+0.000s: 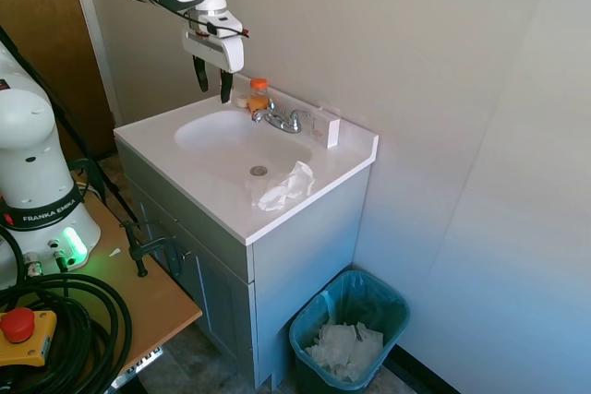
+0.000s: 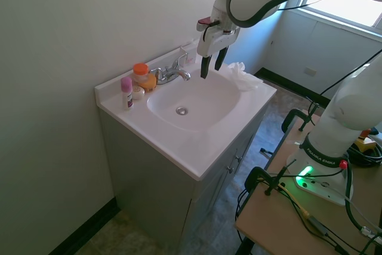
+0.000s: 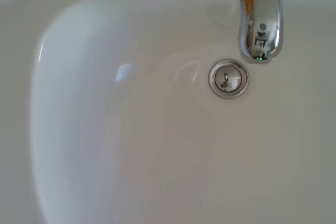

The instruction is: Throw the tissue in the trash bin

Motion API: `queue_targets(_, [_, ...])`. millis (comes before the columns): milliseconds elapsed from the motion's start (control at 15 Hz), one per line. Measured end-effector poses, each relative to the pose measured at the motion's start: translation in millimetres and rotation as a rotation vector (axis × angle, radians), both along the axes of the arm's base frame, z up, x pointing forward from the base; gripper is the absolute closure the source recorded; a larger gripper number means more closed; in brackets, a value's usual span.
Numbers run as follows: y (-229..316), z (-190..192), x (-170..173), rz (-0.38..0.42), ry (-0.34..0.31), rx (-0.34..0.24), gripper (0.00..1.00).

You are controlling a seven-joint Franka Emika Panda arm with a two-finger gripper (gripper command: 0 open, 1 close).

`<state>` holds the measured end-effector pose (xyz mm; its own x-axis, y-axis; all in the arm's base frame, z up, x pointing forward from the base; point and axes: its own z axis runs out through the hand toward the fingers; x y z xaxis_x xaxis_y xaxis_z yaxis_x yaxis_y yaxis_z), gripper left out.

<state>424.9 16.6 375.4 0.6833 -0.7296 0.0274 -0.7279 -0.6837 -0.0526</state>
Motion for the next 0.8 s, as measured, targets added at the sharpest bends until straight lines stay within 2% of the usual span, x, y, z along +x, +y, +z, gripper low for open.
queue_targets(133, [-2.0, 0.2, 0.6, -0.016, -0.003, -0.011, 0.0])
queue_targets(267, [-23.7, 6.1, 5.2, -0.087, -0.022, -0.019, 0.0])
queue_targets(400, [-70.2, 15.2, 12.2, -0.179, -0.044, -0.02, 0.0])
queue_targets(533, [-119.5, 15.9, 15.1, -0.256, -0.052, -0.054, 0.0])
queue_targets(800, [-202.8, -29.7, 5.0, -0.348, 0.029, -0.136, 0.0])
